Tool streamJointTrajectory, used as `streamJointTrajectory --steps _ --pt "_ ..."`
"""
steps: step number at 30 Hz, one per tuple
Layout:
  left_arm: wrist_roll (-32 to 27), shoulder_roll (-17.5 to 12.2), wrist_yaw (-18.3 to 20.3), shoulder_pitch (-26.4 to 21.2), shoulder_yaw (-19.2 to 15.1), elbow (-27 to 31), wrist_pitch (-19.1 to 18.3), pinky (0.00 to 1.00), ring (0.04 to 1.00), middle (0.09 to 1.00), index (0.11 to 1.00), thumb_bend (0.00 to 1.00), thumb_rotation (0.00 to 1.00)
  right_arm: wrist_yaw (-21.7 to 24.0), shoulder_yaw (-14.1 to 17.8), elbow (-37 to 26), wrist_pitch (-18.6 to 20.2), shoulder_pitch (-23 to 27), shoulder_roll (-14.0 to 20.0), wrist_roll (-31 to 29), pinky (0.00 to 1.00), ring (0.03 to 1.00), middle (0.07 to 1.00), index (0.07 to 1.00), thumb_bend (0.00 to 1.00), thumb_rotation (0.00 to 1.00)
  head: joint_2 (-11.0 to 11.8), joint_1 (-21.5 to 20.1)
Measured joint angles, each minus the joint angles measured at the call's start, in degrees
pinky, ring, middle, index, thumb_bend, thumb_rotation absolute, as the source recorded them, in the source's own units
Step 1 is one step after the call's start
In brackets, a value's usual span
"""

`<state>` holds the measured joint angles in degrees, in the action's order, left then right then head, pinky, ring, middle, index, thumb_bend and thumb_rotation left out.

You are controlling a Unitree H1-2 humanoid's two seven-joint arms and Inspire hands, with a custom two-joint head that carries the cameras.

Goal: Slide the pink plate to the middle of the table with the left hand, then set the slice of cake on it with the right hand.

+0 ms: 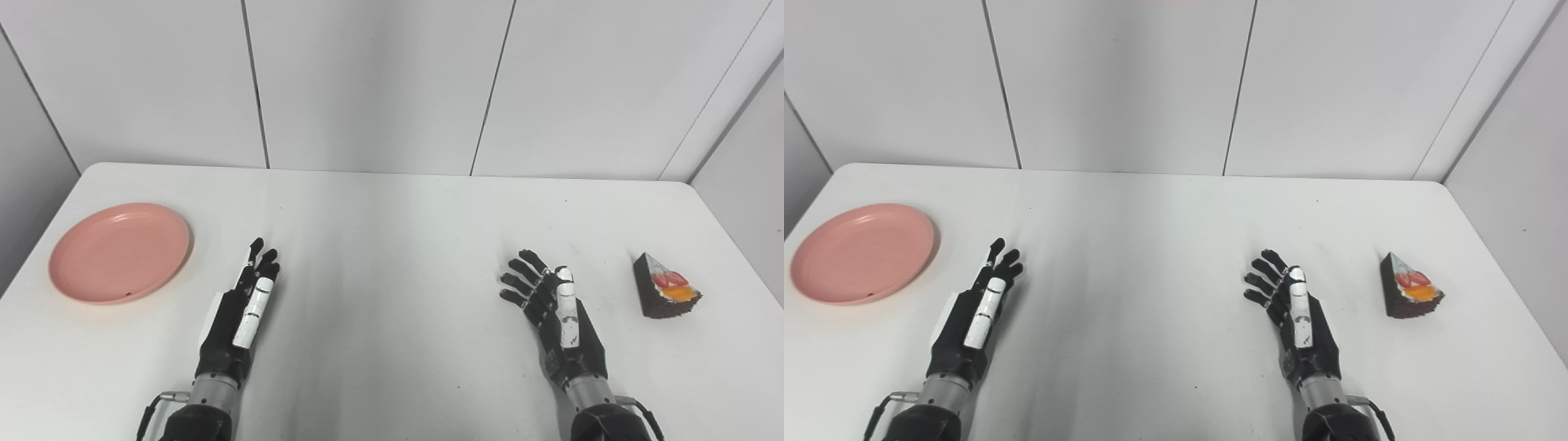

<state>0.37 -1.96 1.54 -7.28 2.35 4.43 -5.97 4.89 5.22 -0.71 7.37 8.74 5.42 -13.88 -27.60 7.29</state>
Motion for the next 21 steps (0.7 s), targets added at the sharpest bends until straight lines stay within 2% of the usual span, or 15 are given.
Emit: streamJointTrajectory --steps 1,5,6,7,9,10,11,13,14,15,16,21 --pt "0.61 0.29 -0.41 -0.2 0.14 -0.79 0.58 0.99 0.951 0.963 1.0 0.56 0.92 0.34 0.21 0.65 -0.58 0.31 0.18 -0.2 0.79 0.81 0.85 0.864 0.84 1.0 0.35 0.7" --pt "2.11 1.35 -1.67 -0.86 0.51 -3.74 3.68 0.99 0.961 0.962 1.0 0.57 0.95 2.6 1.08 4.06 -3.99 1.28 0.98 -1.07 0.81 0.832 0.865 0.881 0.81 1.0 4.12 5.17" --pt "2.41 1.41 -1.87 -1.06 0.63 -4.48 4.59 0.99 0.962 0.963 1.0 0.57 0.95 3.05 1.29 5.06 -5.06 1.49 1.17 -1.31 0.81 0.832 0.865 0.882 0.81 1.0 4.13 5.19" --pt "2.88 1.48 -2.02 -1.26 0.76 -5.14 5.24 1.0 0.969 0.968 1.0 0.56 0.96 3.58 1.55 6.0 -6.02 1.76 1.37 -1.46 0.82 0.826 0.858 0.882 0.8 1.0 5.18 6.14" --pt "3.38 1.87 -2.73 -1.66 1.01 -6.12 6.03 0.99 0.969 0.969 1.0 0.54 0.96 4.04 2.12 7.44 -7.44 2.23 1.62 -1.98 0.82 0.822 0.851 0.882 0.79 1.0 5.19 6.15" --pt "3.85 2.23 -3.01 -1.94 1.03 -6.81 6.53 0.99 0.968 0.969 1.0 0.54 0.96 4.3 2.4 8.06 -8.04 2.41 1.68 -2.15 0.82 0.821 0.85 0.882 0.79 1.0 6.14 6.94" --pt "4.42 2.49 -3.17 -2.17 1.04 -7.33 7.07 0.98 0.965 0.966 1.0 0.52 0.96 4.62 2.59 8.51 -8.26 2.63 1.78 -2.37 0.83 0.824 0.854 0.879 0.77 1.0 7.28 7.81" --pt "5.05 2.69 -3.79 -2.42 1.19 -7.95 7.43 0.98 0.962 0.964 1.0 0.51 0.96 4.89 2.77 9.21 -8.34 2.9 1.93 -2.57 0.84 0.829 0.86 0.878 0.77 1.0 7.29 7.82" --pt "5.3 2.81 -4.03 -2.56 1.22 -8.57 7.92 0.98 0.962 0.966 1.0 0.49 0.96 5.0 2.88 9.6 -8.39 3.13 2.0 -2.59 0.84 0.832 0.866 0.877 0.75 1.0 8.95 8.78" --pt "5.54 2.89 -4.13 -2.79 1.24 -9.16 8.41 0.99 0.962 0.967 1.0 0.48 0.96 5.02 3.0 10.03 -8.42 3.35 2.1 -2.64 0.84 0.837 0.872 0.879 0.75 1.0 8.96 8.79" --pt "5.56 2.91 -4.13 -2.96 1.27 -9.42 8.69 0.99 0.962 0.968 1.0 0.47 0.96 5.08 3.1 10.34 -8.45 3.53 2.19 -2.72 0.85 0.84 0.876 0.88 0.74 1.0 9.92 9.22" --pt "5.6 3.06 -4.13 -4.49 1.63 -11.62 9.68 0.97 0.957 0.972 1.0 0.43 0.97 5.22 3.38 11.51 -8.86 4.27 2.28 -2.85 0.85 0.834 0.871 0.876 0.74 1.0 11.34 9.4"
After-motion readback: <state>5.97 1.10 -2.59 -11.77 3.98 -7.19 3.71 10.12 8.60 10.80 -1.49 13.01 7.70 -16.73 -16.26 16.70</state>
